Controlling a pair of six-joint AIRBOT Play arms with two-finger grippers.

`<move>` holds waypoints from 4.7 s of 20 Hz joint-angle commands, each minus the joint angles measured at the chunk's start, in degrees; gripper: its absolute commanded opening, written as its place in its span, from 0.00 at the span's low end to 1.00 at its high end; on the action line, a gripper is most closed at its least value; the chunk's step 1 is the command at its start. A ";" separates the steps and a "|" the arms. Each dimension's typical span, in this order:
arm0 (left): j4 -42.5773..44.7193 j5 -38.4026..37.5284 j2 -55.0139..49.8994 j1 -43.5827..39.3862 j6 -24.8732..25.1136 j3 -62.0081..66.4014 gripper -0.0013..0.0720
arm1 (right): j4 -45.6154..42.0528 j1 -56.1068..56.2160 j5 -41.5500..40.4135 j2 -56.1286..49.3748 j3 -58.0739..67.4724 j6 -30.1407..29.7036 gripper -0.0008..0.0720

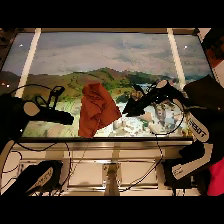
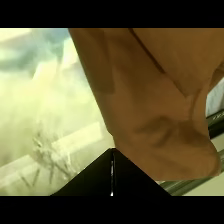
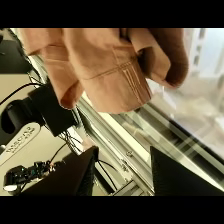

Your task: Fold the clothes and pants, and hang the long-sleeved shirts on hangers.

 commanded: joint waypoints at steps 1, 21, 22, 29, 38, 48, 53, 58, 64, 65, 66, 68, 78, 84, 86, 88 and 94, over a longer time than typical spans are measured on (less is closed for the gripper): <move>-0.20 -0.50 1.86 -3.08 1.55 -2.05 0.03 | 0.52 5.01 -1.51 -1.36 -0.44 2.16 0.71; -3.37 -0.48 1.86 -3.43 1.60 -2.05 0.03 | -2.43 6.29 -16.17 6.75 9.94 9.11 0.02; -3.37 -0.48 1.86 -3.43 1.62 -2.05 0.03 | -9.31 5.62 -18.58 8.24 13.46 11.61 0.02; -5.16 6.08 1.88 -12.02 10.12 -2.01 0.04 | -24.04 4.17 -40.17 5.20 24.24 14.51 0.35; -15.54 44.54 -3.85 -33.62 9.94 -1.77 0.71 | -28.63 -5.75 -22.67 5.05 27.82 14.08 0.08; 6.47 50.95 -24.81 -40.46 11.15 8.85 0.71 | -27.34 -11.41 -10.93 5.05 27.85 12.79 0.62; 16.72 39.69 -25.05 -41.94 13.20 11.39 0.68 | -27.39 -11.41 -11.02 5.05 27.82 12.76 0.62; 17.05 39.32 -25.46 -43.04 14.32 11.39 0.68 | -27.34 -11.41 -10.93 5.05 27.82 12.79 0.62; 17.55 41.51 -30.14 -43.28 16.79 11.45 0.56 | -27.32 -11.41 -10.91 5.05 27.82 12.79 0.62; 17.55 43.82 -30.75 -43.28 16.79 11.45 0.37 | -27.32 -11.41 -10.88 5.05 27.82 12.79 0.62; 17.49 47.04 -30.82 -43.30 16.57 11.47 0.23 | -27.32 -11.41 -10.86 5.05 27.82 12.79 0.62; 17.46 51.54 -30.45 -43.30 15.52 12.28 0.11 | -27.32 -11.41 -10.91 5.05 27.82 12.79 0.62; 21.27 44.35 -24.44 -39.76 -12.92 13.81 0.02 | -23.85 -11.47 -7.48 5.07 26.25 12.26 0.03; 40.54 30.73 -16.74 -32.48 -48.72 12.35 0.02 | -3.74 -11.45 -9.22 8.52 7.30 3.13 0.02; 45.72 29.59 -14.84 -32.22 -60.74 8.26 0.02 | 3.54 -11.39 -11.10 11.93 -3.54 -0.15 0.02; 48.61 29.77 -12.68 -32.26 -75.69 2.40 0.02 | 12.52 -10.99 -14.40 16.02 -16.04 -3.98 0.03; 50.31 36.44 -8.35 -32.94 -84.61 -6.21 0.02 | 24.06 -0.15 -24.02 19.91 -33.68 0.87 0.49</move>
